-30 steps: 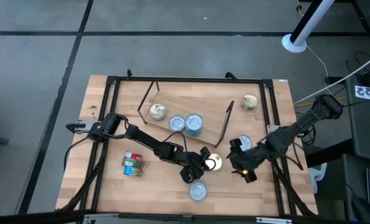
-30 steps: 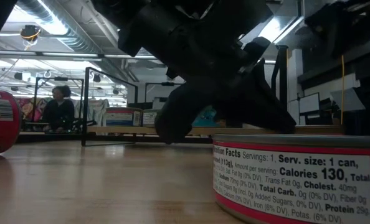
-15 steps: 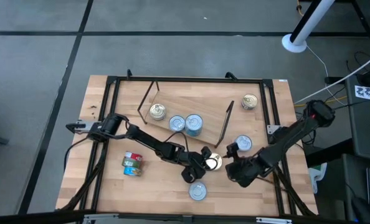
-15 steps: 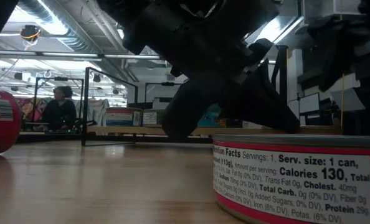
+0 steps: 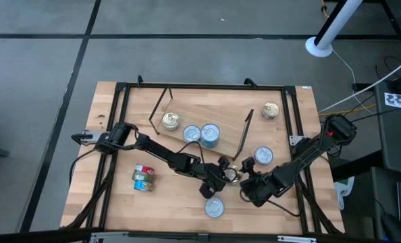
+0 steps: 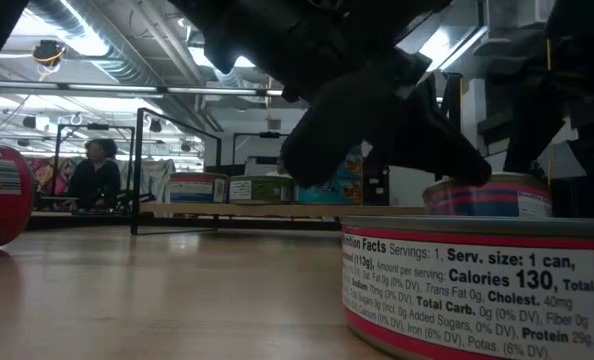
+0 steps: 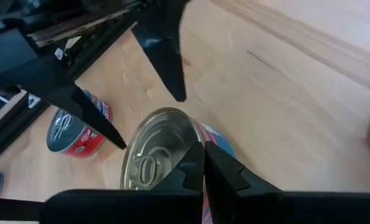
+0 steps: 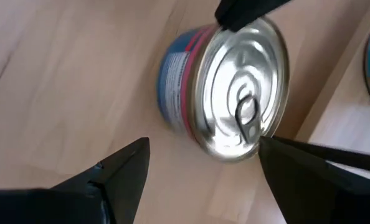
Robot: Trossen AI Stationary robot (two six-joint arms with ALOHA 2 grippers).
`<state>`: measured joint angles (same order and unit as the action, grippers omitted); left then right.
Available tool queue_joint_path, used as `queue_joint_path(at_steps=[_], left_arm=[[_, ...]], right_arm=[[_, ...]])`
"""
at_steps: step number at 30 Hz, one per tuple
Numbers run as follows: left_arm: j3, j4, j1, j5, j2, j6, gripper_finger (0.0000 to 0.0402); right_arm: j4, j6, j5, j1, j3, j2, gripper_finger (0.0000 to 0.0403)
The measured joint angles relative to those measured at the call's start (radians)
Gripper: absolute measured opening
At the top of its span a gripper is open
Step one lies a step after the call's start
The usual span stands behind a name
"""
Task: Stack canned seafood by type on shelf
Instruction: Stack the blue-pink tuna can on top of the blue-pink tuna can on the shelf
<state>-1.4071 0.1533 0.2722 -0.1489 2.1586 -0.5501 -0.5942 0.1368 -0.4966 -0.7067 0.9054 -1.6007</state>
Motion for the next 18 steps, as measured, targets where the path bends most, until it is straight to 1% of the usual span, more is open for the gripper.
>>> queue_joint_path(at_steps=[3,6,12,18], left_arm=[[0.000,0.008,0.000,-0.020,0.000,0.028,0.0000],[-0.001,0.015,-0.003,-0.040,-0.001,0.031,0.0000],[-0.002,0.016,-0.015,-0.043,-0.002,0.094,0.0000],[-0.002,0.016,-0.025,-0.044,-0.002,0.108,0.0000]], right_arm=[[0.021,0.001,-0.027,0.000,0.000,-0.001,0.0298],[0.032,0.034,-0.049,0.000,0.000,-0.001,0.0298],[0.032,0.142,-0.035,-0.001,0.000,-0.001,0.0298],[0.041,0.250,-0.047,-0.001,0.000,-0.001,0.0298]])
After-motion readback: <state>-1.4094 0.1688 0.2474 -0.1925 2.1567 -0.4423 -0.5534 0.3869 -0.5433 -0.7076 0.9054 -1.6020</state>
